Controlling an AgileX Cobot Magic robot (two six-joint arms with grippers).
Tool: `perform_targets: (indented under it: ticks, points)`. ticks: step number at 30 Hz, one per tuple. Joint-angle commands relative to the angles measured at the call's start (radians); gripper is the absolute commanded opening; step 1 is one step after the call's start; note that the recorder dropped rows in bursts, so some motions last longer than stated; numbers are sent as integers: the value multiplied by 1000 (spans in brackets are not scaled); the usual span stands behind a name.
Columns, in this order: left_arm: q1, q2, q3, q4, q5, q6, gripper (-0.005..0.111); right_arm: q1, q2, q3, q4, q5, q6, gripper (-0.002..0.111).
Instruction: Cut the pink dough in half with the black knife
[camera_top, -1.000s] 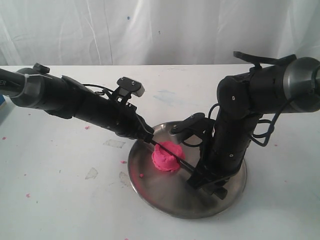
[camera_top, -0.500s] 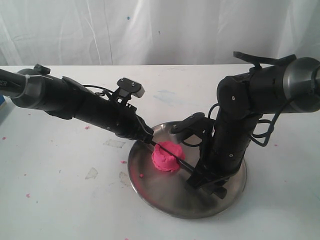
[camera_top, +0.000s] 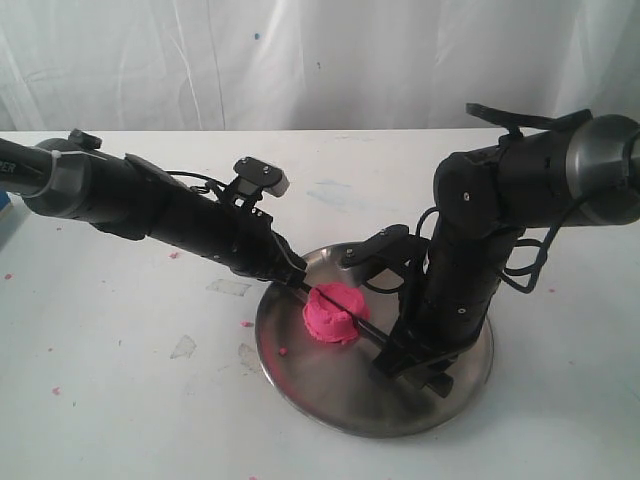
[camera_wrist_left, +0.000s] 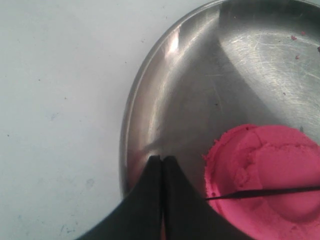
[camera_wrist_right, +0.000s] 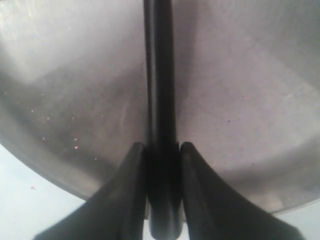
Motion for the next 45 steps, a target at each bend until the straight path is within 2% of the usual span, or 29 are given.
perform_targets:
  ticks: [1, 30, 35, 45]
  points:
    - [-3, 4, 10, 17, 23, 7, 0, 0, 1, 3, 8, -25, 0, 0]
    - [-3, 4, 15, 17, 24, 20, 0, 0, 37, 3, -9, -55, -2, 0]
    - [-3, 46, 48, 27, 48, 143, 0, 0, 37, 3, -23, -75, -2, 0]
    - [-3, 76, 56, 25, 12, 159, 0, 0, 48, 3, -30, -129, -2, 0]
